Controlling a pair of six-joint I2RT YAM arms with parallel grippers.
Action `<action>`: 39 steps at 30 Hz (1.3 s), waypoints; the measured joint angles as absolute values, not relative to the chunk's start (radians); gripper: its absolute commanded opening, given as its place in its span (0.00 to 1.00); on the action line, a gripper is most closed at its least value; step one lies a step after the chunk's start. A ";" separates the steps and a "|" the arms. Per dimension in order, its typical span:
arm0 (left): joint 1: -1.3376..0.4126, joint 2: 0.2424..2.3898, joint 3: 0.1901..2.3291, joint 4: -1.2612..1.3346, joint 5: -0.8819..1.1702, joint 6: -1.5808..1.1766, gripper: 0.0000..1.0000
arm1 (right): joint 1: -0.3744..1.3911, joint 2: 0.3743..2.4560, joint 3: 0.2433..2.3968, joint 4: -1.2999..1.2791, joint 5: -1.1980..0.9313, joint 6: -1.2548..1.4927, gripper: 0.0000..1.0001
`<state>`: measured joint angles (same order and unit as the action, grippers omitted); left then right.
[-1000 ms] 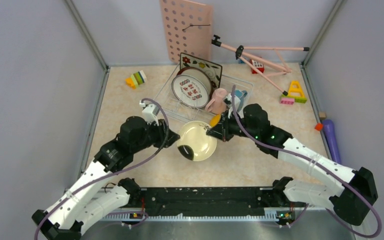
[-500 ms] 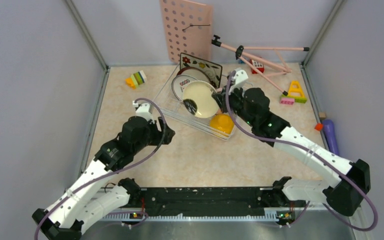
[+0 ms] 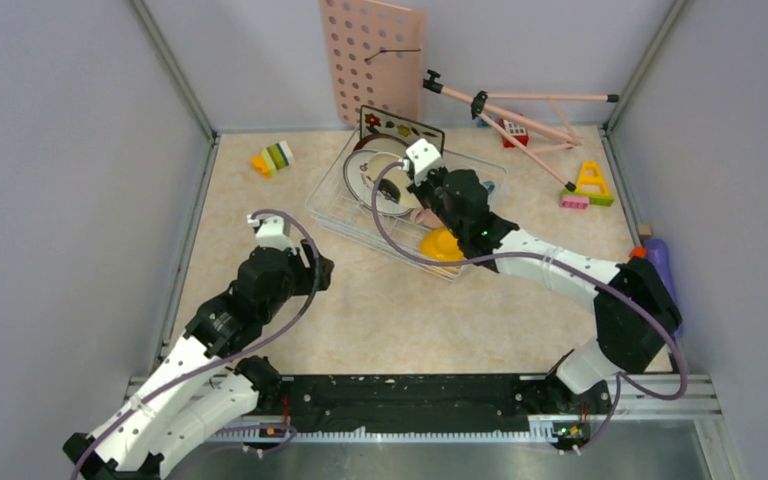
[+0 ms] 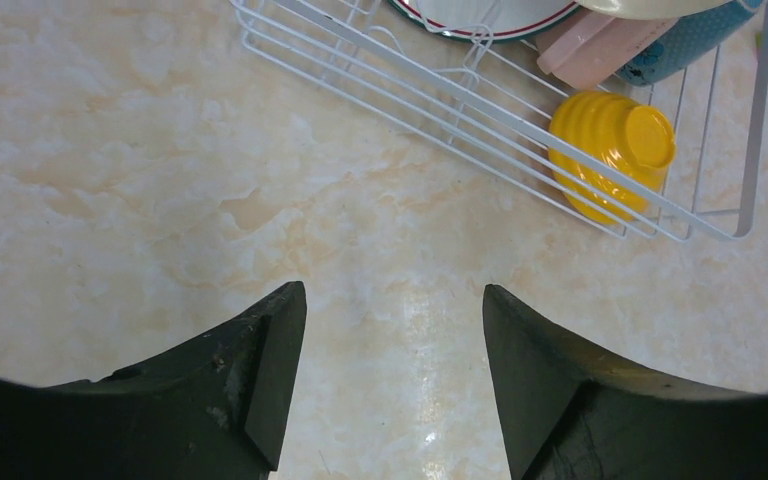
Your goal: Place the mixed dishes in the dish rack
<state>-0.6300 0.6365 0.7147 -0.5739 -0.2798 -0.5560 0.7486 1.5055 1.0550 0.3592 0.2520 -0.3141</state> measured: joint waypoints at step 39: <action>-0.630 0.587 0.607 -0.464 -0.393 -0.608 0.70 | 0.772 1.819 1.103 0.606 0.163 -0.407 0.68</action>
